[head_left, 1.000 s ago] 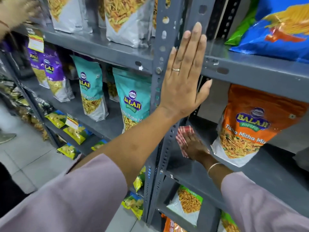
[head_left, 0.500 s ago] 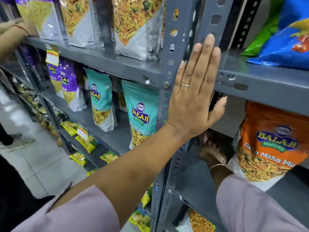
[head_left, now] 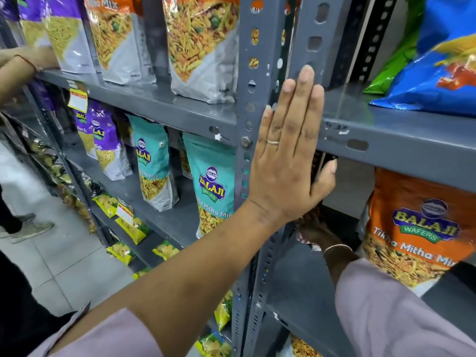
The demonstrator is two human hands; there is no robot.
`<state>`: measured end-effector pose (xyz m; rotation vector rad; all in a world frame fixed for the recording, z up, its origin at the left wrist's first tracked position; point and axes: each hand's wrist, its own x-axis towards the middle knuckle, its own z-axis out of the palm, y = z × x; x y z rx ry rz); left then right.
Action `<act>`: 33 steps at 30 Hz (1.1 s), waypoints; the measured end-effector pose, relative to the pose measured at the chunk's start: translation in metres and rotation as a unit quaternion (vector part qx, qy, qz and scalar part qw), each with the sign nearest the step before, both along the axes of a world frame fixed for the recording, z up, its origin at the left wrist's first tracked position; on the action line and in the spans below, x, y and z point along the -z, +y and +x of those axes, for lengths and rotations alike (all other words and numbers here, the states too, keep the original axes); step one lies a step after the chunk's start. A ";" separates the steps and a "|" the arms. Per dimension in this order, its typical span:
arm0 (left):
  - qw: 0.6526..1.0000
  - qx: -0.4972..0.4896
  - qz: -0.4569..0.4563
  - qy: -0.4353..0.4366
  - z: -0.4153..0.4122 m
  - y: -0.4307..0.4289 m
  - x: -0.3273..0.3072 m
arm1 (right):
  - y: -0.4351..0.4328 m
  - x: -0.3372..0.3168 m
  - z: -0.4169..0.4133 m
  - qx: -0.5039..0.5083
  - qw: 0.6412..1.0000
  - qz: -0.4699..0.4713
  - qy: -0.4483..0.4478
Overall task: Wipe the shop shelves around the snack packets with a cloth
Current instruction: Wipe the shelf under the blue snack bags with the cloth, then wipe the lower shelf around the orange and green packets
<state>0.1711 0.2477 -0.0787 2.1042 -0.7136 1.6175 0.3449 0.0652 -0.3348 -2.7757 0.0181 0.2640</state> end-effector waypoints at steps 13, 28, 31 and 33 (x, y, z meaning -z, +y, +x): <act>0.998 -0.001 0.013 0.064 -0.014 0.003 -0.002 | 0.036 -0.032 -0.249 -0.069 0.996 0.057 -0.027; 0.964 0.084 0.162 0.191 -0.055 -0.048 0.155 | 0.000 -0.014 -0.293 0.183 0.979 -0.075 -0.052; 0.929 0.062 0.213 0.295 -0.065 -0.055 0.204 | -0.043 -0.017 -0.317 0.323 0.944 -0.068 0.008; 0.903 0.053 0.244 0.349 -0.069 -0.060 0.225 | -0.038 -0.026 -0.319 0.304 0.950 -0.063 0.024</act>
